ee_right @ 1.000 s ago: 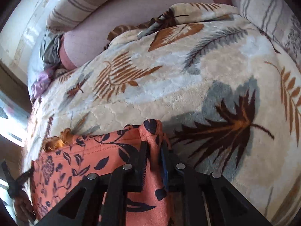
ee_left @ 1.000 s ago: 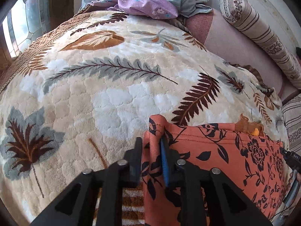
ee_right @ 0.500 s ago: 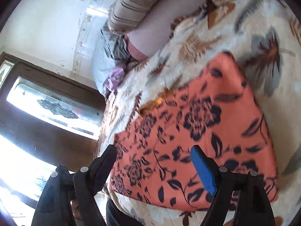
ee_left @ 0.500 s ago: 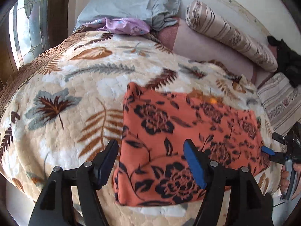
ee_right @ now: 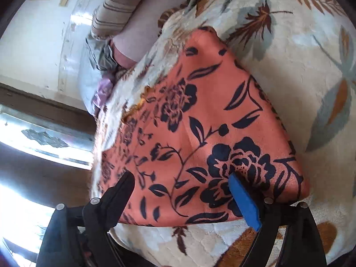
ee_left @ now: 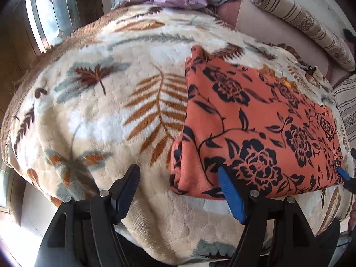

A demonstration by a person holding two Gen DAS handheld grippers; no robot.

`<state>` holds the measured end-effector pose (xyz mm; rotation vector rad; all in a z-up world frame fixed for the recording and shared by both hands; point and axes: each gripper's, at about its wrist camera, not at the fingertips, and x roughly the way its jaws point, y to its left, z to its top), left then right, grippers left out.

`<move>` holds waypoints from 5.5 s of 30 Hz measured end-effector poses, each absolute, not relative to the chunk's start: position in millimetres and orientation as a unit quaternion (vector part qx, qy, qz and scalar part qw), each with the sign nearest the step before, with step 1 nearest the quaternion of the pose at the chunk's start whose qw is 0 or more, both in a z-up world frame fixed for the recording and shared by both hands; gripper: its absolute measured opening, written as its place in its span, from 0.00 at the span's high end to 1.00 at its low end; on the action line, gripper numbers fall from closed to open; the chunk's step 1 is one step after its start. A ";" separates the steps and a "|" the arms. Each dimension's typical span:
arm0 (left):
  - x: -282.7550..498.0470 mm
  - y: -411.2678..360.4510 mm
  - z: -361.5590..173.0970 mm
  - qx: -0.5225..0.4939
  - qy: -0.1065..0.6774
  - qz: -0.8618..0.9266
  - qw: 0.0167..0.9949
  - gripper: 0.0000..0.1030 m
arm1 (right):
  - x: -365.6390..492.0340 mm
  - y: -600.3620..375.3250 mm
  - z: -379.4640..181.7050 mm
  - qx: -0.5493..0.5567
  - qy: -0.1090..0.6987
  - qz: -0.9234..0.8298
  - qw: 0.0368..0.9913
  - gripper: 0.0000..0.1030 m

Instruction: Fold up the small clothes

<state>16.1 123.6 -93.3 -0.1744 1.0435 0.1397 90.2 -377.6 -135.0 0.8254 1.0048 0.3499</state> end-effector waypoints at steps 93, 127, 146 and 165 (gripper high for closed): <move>102.2 -48.5 -126.9 0.027 0.497 -0.026 0.867 0.08 | 188.1 -454.2 -134.1 0.364 0.470 0.192 0.781 0.13; 32.8 169.0 -119.2 -0.237 0.530 0.016 0.814 0.66 | 104.9 -285.5 -145.9 0.229 0.527 0.178 0.798 0.18; 160.1 188.9 -102.1 -0.174 0.486 0.103 0.850 0.77 | 81.7 -328.1 -151.5 0.359 0.491 0.172 0.775 0.17; 93.9 -8.0 -109.2 -0.010 0.486 0.008 0.874 0.26 | 59.2 -413.4 -181.1 0.573 0.382 0.038 0.724 0.19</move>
